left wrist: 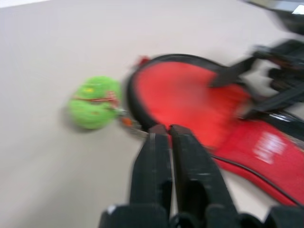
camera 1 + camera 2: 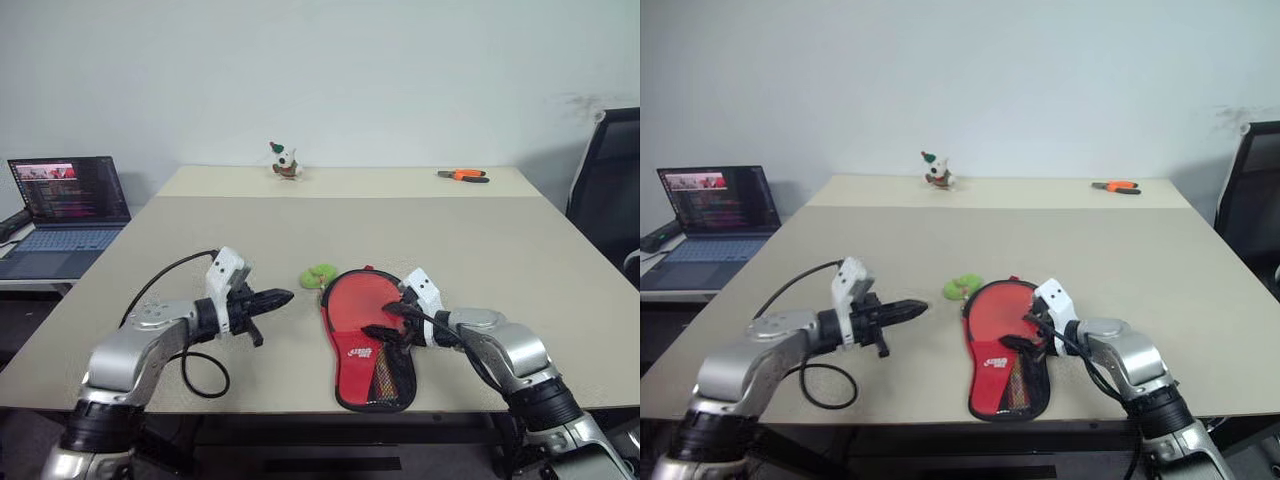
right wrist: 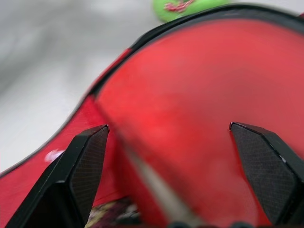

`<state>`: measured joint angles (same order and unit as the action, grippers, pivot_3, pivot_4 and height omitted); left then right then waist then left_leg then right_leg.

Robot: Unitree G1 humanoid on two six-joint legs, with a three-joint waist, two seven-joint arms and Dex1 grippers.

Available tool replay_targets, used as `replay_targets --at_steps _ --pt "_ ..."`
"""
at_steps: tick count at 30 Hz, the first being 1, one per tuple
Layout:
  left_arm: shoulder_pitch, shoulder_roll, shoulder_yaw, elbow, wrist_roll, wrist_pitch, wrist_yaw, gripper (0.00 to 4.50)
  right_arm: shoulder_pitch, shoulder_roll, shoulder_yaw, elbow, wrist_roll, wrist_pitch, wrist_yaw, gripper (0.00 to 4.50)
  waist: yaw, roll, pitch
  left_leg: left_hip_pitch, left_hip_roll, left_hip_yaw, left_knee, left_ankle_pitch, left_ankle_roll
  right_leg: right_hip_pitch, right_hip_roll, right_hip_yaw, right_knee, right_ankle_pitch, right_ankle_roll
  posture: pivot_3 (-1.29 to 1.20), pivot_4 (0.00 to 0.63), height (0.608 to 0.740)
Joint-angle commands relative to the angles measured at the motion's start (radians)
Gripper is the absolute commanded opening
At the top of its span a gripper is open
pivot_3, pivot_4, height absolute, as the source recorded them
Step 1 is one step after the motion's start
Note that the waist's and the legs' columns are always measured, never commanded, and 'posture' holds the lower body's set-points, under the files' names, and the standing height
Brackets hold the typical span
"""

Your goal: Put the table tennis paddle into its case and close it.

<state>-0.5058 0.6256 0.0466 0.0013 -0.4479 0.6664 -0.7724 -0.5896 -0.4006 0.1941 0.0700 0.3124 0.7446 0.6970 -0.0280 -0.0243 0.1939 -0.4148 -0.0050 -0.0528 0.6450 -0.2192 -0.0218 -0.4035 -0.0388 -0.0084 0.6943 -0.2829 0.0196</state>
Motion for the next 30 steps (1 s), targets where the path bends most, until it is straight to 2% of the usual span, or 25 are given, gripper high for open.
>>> replay_targets --at_steps 1,7,9,10,17,23,30 --pt "-0.076 -0.042 -0.006 0.11 0.065 -0.044 0.075 1.5 0.006 0.012 -0.002 0.01 -0.016 -0.004 -0.01 4.5 0.0 0.0 0.0 0.0 0.0 0.0 0.0 0.0 0.0 0.0 0.0 0.0 0.0 0.0 0.0 0.0 0.15 0.74" --pt "-0.281 -0.13 -0.038 0.44 0.163 -0.118 0.113 3.68 0.012 0.036 -0.001 0.008 -0.029 0.002 -0.024 4.5 -0.001 -0.002 -0.001 0.0 0.0 0.0 0.0 0.0 0.0 0.0 0.0 0.0 0.001 0.0 0.0 0.0 0.15 0.74" --pt "-0.361 -0.155 -0.053 0.587 0.193 -0.159 0.092 4.32 0.014 0.043 -0.001 0.0 -0.028 0.009 -0.032 4.5 -0.001 -0.002 -0.001 0.0 -0.001 0.0 0.0 0.0 0.0 0.0 0.0 0.0 0.001 0.0 0.0 0.0 0.15 0.74" --pt "-0.394 -0.165 -0.058 0.65 0.206 -0.179 0.08 4.44 0.016 0.045 -0.001 -0.004 -0.028 0.011 -0.034 4.5 -0.002 -0.003 -0.002 0.0 -0.001 0.001 0.0 0.0 0.0 0.0 0.0 -0.001 0.002 0.0 0.0 0.0 0.15 0.74" --pt "-0.577 -0.224 -0.087 1.066 0.308 -0.338 0.019 4.44 0.04 0.056 -0.011 -0.047 -0.025 0.041 -0.06 4.5 -0.005 -0.003 -0.002 0.0 -0.002 0.002 0.0 0.0 0.0 -0.001 0.0 -0.001 0.002 0.0 0.0 0.0 0.15 0.74" --pt "-0.614 -0.255 -0.097 1.206 0.378 -0.405 -0.007 4.44 0.054 0.064 -0.023 -0.07 -0.024 0.059 -0.091 4.5 -0.003 -0.003 -0.002 -0.001 -0.002 0.002 0.0 0.0 0.0 -0.001 0.0 -0.001 0.001 0.0 0.0 0.0 0.15 0.74" --pt "-0.599 -0.288 -0.092 1.218 0.417 -0.439 -0.024 2.12 0.053 0.063 -0.014 -0.075 -0.034 0.053 -0.101 4.5 -0.002 -0.004 -0.002 -0.001 -0.002 0.002 0.0 0.0 0.0 -0.001 0.0 -0.001 0.002 0.0 0.0 0.0 0.15 0.74"
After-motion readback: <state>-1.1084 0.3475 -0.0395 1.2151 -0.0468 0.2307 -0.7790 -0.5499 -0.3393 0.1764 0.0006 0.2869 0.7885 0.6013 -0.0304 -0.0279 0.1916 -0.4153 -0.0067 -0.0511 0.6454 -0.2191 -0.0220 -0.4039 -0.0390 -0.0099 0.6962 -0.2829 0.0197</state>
